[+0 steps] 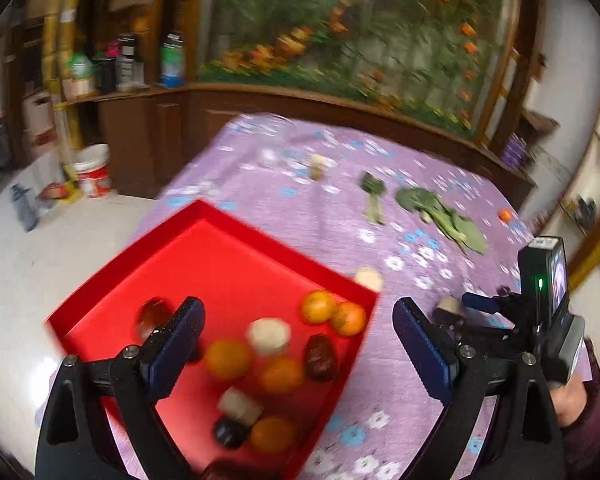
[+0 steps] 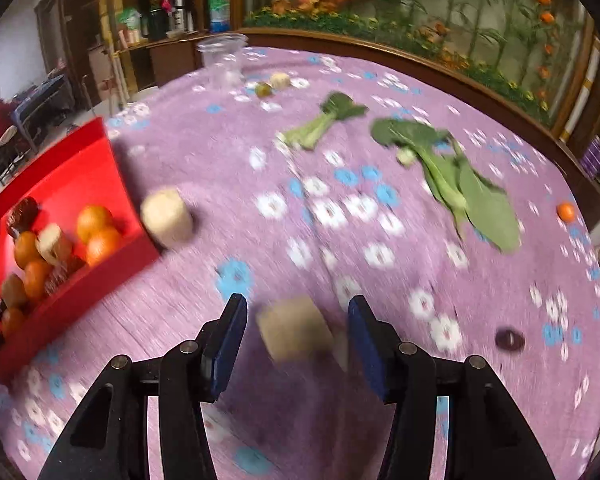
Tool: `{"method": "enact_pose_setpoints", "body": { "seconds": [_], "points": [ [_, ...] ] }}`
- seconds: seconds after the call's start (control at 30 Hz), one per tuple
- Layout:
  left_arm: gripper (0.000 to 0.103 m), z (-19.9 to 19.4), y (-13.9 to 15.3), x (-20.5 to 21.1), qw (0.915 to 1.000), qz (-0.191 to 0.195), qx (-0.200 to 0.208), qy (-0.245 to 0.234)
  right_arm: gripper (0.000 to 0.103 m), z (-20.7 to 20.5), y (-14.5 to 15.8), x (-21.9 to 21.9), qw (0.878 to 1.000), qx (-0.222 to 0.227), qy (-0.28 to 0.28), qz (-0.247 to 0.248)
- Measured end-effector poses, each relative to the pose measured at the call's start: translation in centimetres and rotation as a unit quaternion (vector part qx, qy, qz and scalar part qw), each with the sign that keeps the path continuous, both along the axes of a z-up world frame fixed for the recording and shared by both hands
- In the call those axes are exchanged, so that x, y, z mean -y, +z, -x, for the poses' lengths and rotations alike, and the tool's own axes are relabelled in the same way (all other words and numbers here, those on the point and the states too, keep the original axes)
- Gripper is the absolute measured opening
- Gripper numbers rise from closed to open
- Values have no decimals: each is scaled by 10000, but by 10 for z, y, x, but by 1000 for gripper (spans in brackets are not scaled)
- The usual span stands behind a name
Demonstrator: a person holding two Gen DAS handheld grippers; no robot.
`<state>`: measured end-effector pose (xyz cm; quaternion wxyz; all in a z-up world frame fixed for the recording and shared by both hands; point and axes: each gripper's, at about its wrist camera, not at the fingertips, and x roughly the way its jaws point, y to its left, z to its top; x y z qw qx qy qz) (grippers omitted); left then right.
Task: Organize fruits
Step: 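Grasp a round yam piece with the left tool while the right tool grasps a yam slice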
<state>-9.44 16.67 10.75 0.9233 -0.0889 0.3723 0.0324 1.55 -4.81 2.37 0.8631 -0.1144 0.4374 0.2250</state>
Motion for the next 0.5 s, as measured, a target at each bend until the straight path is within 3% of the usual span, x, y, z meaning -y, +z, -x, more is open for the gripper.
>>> {"method": "enact_pose_setpoints", "body": {
  "seconds": [0.1, 0.23, 0.33, 0.4, 0.5],
  "points": [
    [94, -49, -8, 23, 9969, 27, -522, -593, 58, 2, -2, 12, 9996, -74, -84, -273],
    [87, -102, -28, 57, 9883, -515, -1045, -987, 48, -1, -9, 17, 9976, -328, -94, -610],
    [83, -138, -56, 70, 9762, -751, -1704, -1115, 48, 0, -9, 20, 9966, -317, -97, -748],
    [80, -146, -66, 75, 9708, -1105, -1818, -1113, 48, 0, -10, 23, 9959, -300, -91, -850],
    [80, -155, -82, 84, 9556, -1522, -2144, -1334, 48, 1, -10, 23, 9956, -251, -51, -900]
  ]
}}
